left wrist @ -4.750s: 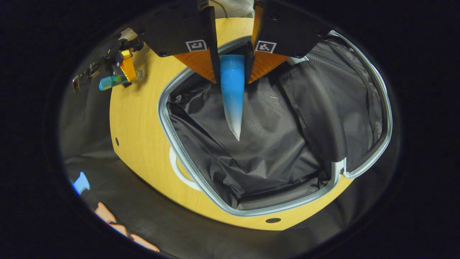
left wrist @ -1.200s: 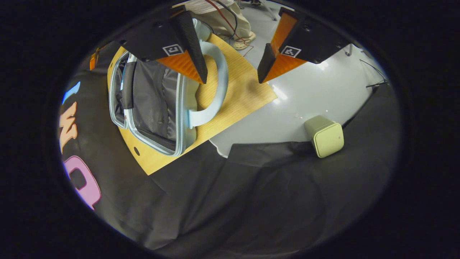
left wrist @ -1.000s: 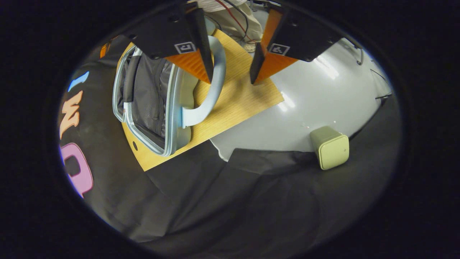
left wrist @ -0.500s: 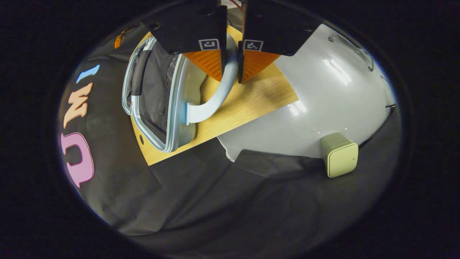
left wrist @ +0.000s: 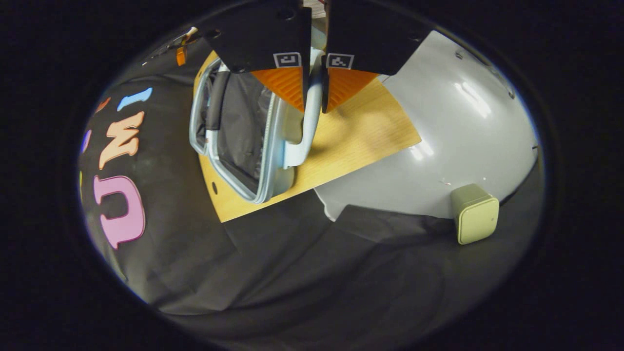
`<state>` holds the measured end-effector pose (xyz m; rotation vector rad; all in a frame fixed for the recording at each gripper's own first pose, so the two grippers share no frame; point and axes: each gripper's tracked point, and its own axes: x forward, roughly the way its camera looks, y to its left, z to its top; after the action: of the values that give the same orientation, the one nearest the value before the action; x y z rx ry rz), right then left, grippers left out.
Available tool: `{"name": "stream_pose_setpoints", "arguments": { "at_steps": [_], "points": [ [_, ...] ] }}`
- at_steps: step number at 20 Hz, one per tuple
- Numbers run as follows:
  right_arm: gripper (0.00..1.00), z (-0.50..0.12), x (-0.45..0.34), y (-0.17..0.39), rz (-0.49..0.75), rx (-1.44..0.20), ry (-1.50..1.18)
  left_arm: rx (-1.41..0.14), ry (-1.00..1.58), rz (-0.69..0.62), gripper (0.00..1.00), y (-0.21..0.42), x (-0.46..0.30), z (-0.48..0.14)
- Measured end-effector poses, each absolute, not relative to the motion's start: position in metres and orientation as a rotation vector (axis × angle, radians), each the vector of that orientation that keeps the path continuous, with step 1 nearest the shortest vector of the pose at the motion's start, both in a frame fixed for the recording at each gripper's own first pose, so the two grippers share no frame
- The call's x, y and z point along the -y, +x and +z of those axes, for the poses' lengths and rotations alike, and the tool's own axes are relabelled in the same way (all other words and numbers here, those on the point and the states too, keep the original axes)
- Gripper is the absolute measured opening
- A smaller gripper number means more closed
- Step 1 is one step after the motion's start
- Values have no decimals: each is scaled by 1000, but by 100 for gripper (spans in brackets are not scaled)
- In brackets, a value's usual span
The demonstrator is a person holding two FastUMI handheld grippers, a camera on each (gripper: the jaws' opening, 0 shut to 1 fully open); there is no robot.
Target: First open the suitcase, pack the skin care products into it, and then close the suitcase.
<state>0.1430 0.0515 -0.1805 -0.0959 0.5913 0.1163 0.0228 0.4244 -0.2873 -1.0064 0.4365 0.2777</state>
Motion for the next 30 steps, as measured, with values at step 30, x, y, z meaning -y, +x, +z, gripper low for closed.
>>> {"name": "stream_pose_setpoints", "arguments": {
  "at_steps": [30],
  "points": [
    [98, -157, 93, 154, -50, -472, 66, -502, -491, 264, 4, 63, -254, -56]
  ]
}}
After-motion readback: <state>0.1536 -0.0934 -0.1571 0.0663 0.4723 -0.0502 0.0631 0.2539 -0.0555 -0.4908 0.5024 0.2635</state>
